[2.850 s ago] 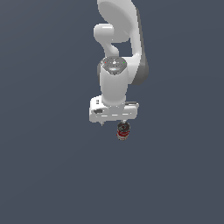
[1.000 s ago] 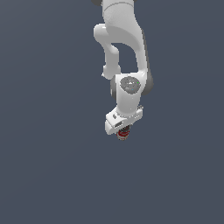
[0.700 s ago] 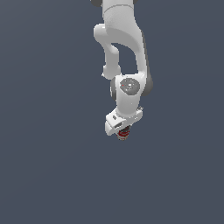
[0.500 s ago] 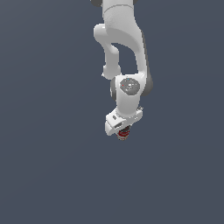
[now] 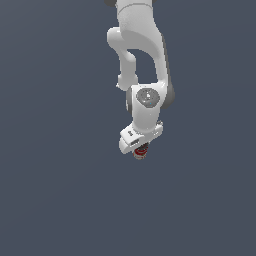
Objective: Pick up the object and move it to a goal position.
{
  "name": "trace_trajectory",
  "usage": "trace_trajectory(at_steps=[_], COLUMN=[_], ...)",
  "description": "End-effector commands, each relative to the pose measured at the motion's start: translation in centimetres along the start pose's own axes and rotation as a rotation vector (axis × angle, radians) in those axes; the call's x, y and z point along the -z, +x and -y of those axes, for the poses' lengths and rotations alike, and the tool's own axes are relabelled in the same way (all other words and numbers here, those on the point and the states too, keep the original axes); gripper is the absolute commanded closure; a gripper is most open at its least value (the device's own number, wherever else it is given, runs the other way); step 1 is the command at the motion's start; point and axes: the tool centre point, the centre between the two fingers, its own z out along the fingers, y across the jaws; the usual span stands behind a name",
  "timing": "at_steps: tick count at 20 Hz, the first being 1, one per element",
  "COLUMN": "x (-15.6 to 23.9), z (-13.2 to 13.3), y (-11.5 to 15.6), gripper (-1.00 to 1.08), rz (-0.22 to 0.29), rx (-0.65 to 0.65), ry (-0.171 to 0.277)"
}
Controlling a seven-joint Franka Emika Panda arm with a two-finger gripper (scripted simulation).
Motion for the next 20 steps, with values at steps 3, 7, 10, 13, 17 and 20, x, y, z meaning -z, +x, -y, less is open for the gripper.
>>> trace_trajectory(at_steps=[3, 7, 10, 13, 17, 20], x=[1.7, 4.1, 6.0, 7.5, 8.7, 9.0], z=[-0.2, -0.4, -0.6, -0.7, -0.8, -0.8], y=[-0.4, -1.1, -1.7, -2.1, -2.4, -2.4], gripper=[1.08, 1.08, 1.08, 1.08, 1.08, 1.08], rz=[-0.004, -0.004, -0.004, -0.005, -0.005, -0.005], rx=[0.0, 0.0, 0.0, 0.001, 0.001, 0.001], ry=[-0.002, -0.002, -0.002, -0.002, -0.002, -0.002])
